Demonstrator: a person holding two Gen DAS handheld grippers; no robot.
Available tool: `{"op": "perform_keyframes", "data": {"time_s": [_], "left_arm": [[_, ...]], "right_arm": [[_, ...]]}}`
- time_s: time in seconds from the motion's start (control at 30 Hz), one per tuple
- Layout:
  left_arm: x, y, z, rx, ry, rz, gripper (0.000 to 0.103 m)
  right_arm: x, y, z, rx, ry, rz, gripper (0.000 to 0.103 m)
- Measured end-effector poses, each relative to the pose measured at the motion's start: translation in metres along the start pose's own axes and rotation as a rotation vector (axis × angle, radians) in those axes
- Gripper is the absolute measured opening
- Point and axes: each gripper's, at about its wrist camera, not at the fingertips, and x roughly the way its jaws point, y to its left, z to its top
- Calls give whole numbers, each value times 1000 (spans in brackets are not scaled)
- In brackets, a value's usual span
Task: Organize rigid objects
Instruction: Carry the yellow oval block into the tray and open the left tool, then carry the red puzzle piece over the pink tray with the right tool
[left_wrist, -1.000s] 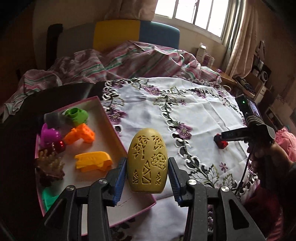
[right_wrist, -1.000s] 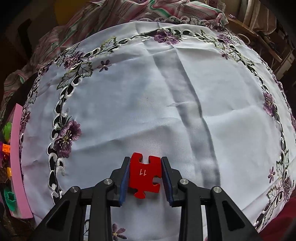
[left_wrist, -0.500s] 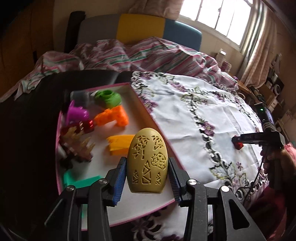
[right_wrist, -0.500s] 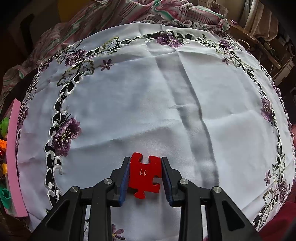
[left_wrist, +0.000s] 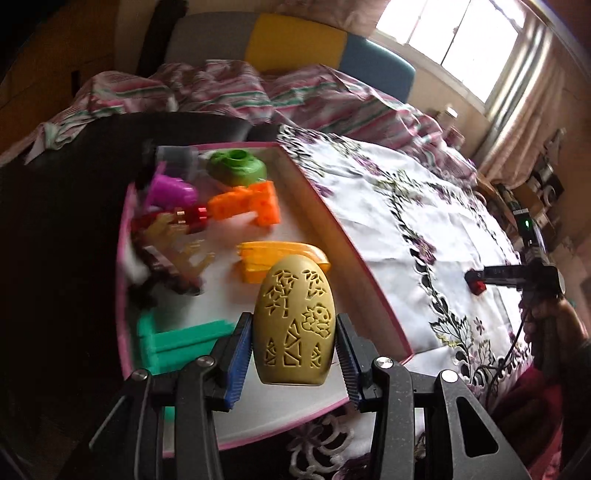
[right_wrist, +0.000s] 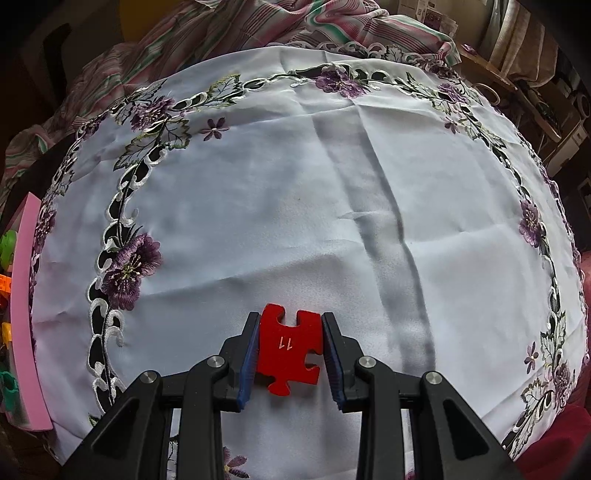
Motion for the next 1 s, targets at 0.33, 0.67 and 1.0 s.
{"op": "perform_keyframes", "data": {"time_s": [0.33, 0.67, 1.0], "left_arm": [[22, -2, -6, 16, 55, 18, 46], [-4, 3, 0, -6, -2, 87, 57], [-35, -1, 7, 19, -93, 165, 62]], "right_arm": [[2, 4, 6, -1, 0, 1, 32], [4, 6, 9, -3, -1, 0, 32], [-9, -8, 0, 0, -8, -2, 32]]}}
